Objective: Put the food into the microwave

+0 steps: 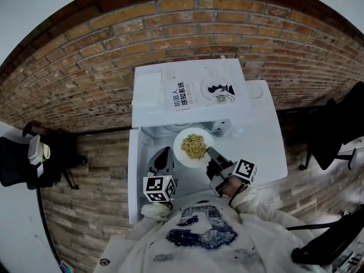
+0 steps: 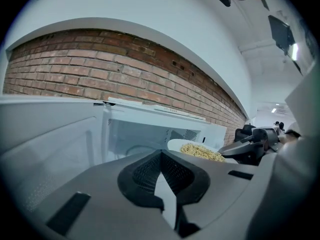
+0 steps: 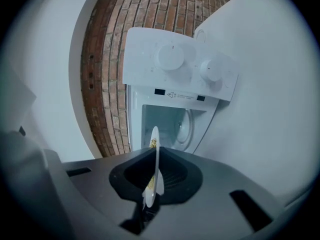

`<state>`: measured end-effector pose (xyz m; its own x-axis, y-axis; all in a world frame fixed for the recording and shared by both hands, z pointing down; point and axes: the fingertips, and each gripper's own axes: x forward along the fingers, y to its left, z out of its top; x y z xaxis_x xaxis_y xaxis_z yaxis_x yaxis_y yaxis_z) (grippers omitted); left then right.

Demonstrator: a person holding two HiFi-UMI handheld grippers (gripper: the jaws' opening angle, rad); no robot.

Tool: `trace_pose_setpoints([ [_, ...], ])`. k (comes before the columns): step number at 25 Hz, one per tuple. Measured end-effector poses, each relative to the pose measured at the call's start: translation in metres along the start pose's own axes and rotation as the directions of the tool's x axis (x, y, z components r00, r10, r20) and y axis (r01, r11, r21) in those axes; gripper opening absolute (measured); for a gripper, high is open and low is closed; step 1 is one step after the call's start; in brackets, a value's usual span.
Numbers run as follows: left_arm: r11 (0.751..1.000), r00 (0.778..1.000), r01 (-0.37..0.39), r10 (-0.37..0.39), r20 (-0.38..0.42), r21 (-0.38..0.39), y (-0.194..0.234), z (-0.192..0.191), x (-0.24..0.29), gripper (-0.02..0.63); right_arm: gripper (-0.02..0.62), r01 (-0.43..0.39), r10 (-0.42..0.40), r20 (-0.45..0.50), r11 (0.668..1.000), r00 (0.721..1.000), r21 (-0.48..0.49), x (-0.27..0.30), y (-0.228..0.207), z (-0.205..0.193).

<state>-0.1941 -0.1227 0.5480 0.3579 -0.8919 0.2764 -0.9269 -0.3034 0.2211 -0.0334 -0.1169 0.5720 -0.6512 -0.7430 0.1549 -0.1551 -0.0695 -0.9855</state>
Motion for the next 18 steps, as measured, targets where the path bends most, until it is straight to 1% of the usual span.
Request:
trace_pose_setpoints([
  [8,1.000,0.999,-0.011,0.011,-0.033,-0.026,0.011,-0.014,0.012,0.008,0.023,0.035,-0.035,0.006,0.999,0.999,-0.003,0.025,-0.018,0.011],
  [13,1.000,0.999,-0.007,0.006,-0.053,-0.026,0.013,-0.022,0.019,0.008,0.023,0.051,-0.052,0.026,0.998,0.998,0.039,0.039,-0.032,0.016],
  [18,1.000,0.998,0.000,-0.002,-0.066,-0.027,0.012,-0.024,0.022,0.008,0.024,0.077,-0.080,0.056,0.996,0.995,0.048,0.049,-0.047,0.023],
])
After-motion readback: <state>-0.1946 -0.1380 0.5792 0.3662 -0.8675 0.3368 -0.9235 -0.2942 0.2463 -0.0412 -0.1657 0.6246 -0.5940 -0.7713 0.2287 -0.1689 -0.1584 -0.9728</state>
